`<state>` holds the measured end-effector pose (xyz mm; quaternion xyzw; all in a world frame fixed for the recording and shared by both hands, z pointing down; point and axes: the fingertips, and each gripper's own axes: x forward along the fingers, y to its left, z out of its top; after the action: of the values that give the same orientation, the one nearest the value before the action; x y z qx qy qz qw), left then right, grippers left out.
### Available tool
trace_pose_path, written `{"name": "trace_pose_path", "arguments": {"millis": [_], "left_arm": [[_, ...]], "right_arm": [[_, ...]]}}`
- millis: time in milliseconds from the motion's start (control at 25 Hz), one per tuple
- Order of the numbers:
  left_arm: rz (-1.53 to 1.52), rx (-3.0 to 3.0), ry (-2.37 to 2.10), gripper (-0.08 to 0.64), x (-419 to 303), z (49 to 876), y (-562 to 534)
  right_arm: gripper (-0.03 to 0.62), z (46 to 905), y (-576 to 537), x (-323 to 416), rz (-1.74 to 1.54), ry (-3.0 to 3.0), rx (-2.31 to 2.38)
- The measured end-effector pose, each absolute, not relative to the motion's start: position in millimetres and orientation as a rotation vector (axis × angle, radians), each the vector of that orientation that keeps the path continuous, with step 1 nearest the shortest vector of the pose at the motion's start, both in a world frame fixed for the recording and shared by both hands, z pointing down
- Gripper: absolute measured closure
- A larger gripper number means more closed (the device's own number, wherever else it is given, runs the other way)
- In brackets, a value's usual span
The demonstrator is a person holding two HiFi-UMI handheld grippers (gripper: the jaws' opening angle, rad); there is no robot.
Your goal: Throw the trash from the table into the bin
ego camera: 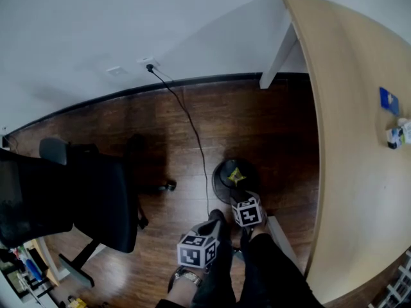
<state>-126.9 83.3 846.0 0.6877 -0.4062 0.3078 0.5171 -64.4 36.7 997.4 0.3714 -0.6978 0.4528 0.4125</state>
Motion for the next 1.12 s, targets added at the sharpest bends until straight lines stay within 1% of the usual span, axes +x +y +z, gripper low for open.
{"name": "trace_pose_path", "arguments": {"millis": [240, 440, 640, 880, 1000, 1120], "left_arm": [[0.752, 1.666, -0.977, 0.557, -128, 831, 84], [0.76, 1.706, -0.976, 0.557, -128, 798, 83], [0.766, 1.767, -0.954, 0.557, -129, 738, 90], [0.724, 1.881, -0.859, 0.557, -130, 645, 93], [0.724, 1.959, -0.843, 0.557, -137, 600, 92], [0.692, 2.042, -0.791, 0.557, -130, 565, 93]], "right_arm": [[0.36, 958, 35, -66, 1.156, -1.789, 0.989], [0.36, 898, 37, -56, 1.136, -1.851, 1.066], [0.36, 800, 53, -44, 1.122, -1.912, 1.099], [0.36, 666, 70, -16, 1.1, -2.057, 1.134], [0.36, 613, 80, 0, 1.073, -2.059, 1.195], [0.361, 570, 90, 13, 1.049, -2.071, 1.269]]}}
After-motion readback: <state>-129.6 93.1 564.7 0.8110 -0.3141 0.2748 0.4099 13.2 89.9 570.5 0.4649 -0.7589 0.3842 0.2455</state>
